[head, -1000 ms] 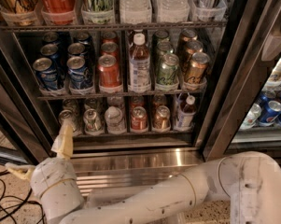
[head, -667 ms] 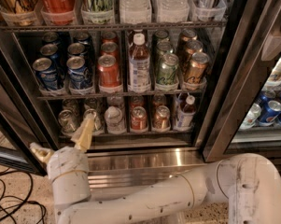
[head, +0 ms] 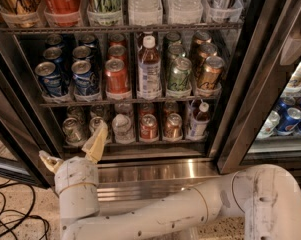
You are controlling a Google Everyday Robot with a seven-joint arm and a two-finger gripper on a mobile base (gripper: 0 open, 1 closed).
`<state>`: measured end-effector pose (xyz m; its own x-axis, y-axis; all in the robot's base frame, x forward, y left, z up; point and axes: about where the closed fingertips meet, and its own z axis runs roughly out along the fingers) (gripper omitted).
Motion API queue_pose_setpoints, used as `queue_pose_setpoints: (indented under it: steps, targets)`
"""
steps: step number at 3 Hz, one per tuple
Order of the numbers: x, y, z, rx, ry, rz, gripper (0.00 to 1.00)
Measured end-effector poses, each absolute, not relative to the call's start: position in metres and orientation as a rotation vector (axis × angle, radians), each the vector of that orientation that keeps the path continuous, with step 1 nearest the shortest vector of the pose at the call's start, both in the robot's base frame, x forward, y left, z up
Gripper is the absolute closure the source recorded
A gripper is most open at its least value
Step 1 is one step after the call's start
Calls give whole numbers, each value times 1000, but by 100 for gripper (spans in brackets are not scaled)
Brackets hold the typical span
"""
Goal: Pick pepsi can from middle shelf of fridge
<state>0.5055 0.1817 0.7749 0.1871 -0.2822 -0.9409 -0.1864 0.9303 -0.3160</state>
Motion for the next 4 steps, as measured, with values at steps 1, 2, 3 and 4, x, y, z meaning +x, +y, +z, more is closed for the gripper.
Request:
queue_pose_setpoints:
  steps: [1,2,3,4]
  targets:
    - [510,192,787,-381,1333,-76,0]
    - [524,206,807,-345,1251,-119,0]
    - [537,211,820,-289,1206,-184,16]
    - [554,194,825,-187,1196,-262,8]
